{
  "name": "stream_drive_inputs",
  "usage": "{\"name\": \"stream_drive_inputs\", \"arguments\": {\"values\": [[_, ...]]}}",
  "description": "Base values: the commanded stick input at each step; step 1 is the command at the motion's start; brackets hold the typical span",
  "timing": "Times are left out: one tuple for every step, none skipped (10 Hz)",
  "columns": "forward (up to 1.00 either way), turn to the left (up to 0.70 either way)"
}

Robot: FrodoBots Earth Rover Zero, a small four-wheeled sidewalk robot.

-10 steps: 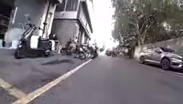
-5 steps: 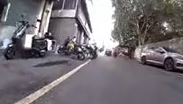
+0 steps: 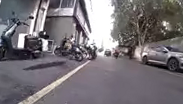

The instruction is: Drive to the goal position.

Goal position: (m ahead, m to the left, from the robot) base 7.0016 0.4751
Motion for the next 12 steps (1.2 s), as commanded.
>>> {"name": "stream_drive_inputs", "arguments": {"values": [[0.7,0.0],[0.7,0.0],[0.7,0.0],[0.7,0.0],[0.7,0.0],[0.7,0.0],[0.7,0.0],[0.7,0.0],[0.7,0.0],[0.7,0.0],[0.7,0.0],[0.7,0.0]]}}
